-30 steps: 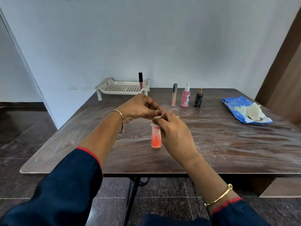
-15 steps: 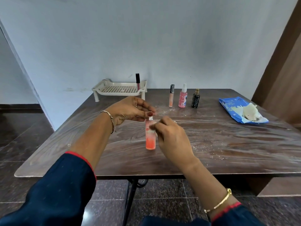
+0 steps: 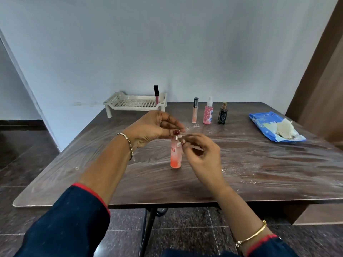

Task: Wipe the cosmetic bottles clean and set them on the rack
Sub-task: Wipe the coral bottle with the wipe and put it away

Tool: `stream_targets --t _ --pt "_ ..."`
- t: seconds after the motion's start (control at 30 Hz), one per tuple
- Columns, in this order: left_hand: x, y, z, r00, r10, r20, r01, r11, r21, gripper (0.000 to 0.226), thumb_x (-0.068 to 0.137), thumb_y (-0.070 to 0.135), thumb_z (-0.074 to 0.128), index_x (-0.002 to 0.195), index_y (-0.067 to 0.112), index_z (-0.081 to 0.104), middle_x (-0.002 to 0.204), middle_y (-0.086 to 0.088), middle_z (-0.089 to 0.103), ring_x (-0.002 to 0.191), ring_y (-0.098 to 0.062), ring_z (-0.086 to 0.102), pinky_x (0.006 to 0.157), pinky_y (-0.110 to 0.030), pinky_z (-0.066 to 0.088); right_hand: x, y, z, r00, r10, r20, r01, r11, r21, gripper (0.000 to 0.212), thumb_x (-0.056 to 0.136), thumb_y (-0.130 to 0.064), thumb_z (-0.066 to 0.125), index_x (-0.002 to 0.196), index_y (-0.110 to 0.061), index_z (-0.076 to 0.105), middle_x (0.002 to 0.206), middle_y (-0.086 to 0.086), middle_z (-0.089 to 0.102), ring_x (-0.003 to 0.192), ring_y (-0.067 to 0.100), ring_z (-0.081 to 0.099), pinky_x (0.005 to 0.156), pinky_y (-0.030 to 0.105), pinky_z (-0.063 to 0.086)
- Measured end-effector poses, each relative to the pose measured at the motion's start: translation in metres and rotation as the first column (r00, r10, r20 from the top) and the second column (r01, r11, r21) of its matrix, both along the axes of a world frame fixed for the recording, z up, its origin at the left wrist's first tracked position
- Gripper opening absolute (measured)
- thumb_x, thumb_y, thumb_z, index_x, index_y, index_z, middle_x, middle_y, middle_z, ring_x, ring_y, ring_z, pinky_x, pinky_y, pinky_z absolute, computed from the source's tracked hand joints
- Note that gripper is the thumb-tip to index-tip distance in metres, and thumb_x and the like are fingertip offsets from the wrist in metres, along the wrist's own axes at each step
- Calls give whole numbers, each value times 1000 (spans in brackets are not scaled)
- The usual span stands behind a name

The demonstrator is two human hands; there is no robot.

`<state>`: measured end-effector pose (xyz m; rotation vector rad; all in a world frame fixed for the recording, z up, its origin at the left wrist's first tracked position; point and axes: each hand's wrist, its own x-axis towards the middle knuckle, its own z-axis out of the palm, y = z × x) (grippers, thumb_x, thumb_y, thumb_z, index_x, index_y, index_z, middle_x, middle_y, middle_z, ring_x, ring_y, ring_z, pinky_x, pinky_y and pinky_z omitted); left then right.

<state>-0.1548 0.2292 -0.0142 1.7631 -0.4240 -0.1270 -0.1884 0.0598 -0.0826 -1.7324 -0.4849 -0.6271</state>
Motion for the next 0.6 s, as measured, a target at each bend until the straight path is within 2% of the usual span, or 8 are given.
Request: stream_targets --t 0.1,0.2,0.27,0.33,0.47,0.6 --pt "-2 -6 -2 999 5 36 -5 1000 16 23 78 -8 67 100 -4 65 89 -6 74 83 -11 70 75 -21 56 6 0 2 977 54 -206 -15 983 186 10 82 -6 70 89 -11 73 85 0 73 79 8 67 75 21 51" --pt "-5 -8 -6 997 11 79 -13 1000 28 27 78 -9 67 104 -7 63 96 -12 72 87 -13 70 79 -22 56 10 -1 10 925 209 -316 -108 945 309 9 84 -5 67 86 -13 71 78 -2 73 72 4 65 69 17 50" --pt "-8 -6 -8 994 17 106 -21 999 31 27 79 -9 66 105 -8 62 100 -16 71 89 -14 70 81 -22 55 11 -1 15 870 311 -382 -174 919 353 7 88 -8 63 89 -9 70 80 2 72 74 7 64 72 20 51" --pt "-11 -4 -9 993 17 119 -21 999 29 24 80 -8 66 104 -5 63 99 -14 72 90 -15 70 80 -21 55 12 -1 18 810 388 -439 -234 901 366 12 92 -10 57 91 -10 70 82 2 72 76 8 64 77 25 53" --pt "-16 -4 -9 990 22 140 -31 998 62 21 81 -7 65 99 5 66 95 -4 74 93 -13 70 78 -18 53 11 1 22 751 426 -504 -279 897 343 25 97 -12 45 91 -16 68 80 -7 72 75 1 65 76 21 53" --pt "-17 -9 -8 985 38 166 -56 993 106 21 81 -4 66 102 0 66 99 -11 73 95 -16 70 81 -18 53 7 1 19 773 377 -510 -289 925 245 28 99 -14 41 94 -18 68 84 -9 72 80 0 66 74 20 53"
